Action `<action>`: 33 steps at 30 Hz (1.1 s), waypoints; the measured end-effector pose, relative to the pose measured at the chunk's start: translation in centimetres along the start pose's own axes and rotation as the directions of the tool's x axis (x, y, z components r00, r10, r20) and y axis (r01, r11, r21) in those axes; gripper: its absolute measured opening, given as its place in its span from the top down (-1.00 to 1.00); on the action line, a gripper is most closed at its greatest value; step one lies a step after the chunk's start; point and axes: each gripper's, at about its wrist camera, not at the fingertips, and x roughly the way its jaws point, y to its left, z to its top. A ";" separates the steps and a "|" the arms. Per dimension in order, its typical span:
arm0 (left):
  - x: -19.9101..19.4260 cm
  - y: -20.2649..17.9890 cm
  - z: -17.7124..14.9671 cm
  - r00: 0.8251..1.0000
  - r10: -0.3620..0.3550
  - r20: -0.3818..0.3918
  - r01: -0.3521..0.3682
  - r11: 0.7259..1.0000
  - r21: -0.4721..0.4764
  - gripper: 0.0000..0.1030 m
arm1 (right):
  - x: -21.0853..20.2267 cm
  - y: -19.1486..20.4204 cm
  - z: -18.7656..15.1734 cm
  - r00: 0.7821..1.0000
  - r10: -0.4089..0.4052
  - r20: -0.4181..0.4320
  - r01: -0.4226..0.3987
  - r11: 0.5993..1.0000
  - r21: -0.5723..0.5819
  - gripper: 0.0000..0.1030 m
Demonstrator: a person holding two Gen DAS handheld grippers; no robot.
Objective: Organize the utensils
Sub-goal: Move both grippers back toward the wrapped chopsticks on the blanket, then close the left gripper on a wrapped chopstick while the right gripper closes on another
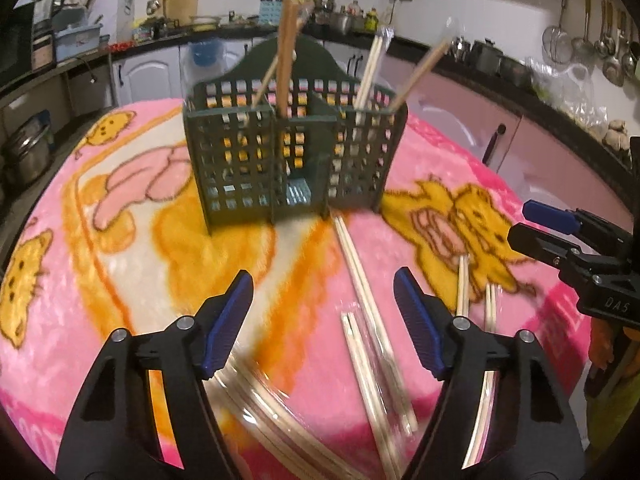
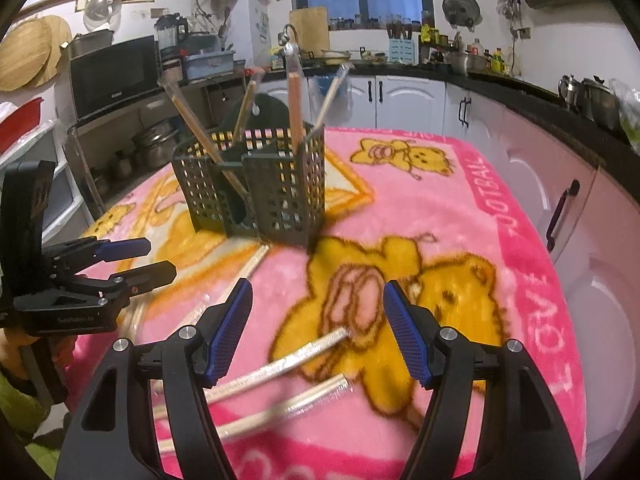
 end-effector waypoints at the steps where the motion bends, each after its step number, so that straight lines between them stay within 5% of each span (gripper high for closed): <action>1: 0.2 -0.1 -0.2 1.000 0.000 -0.013 0.000 1.000 0.004 -0.25 | 0.1 -0.1 -0.3 1.000 0.000 -0.007 0.000 1.000 0.003 -0.27; 17: 3.1 -1.0 -2.2 0.988 0.013 -0.155 -0.004 0.998 0.061 0.27 | 1.8 -0.9 -2.2 0.996 0.017 -0.085 -0.015 0.999 0.033 -0.27; 27: 4.8 -2.0 -1.8 0.982 0.018 -0.186 0.001 0.995 0.101 0.28 | 3.6 -1.4 -2.3 0.989 0.031 -0.142 -0.024 0.999 0.048 -0.25; 33: 5.5 -2.0 -1.2 0.982 0.009 -0.190 0.009 0.996 0.094 0.39 | 5.5 -2.1 -2.2 0.977 0.091 -0.194 -0.068 0.991 0.119 -0.02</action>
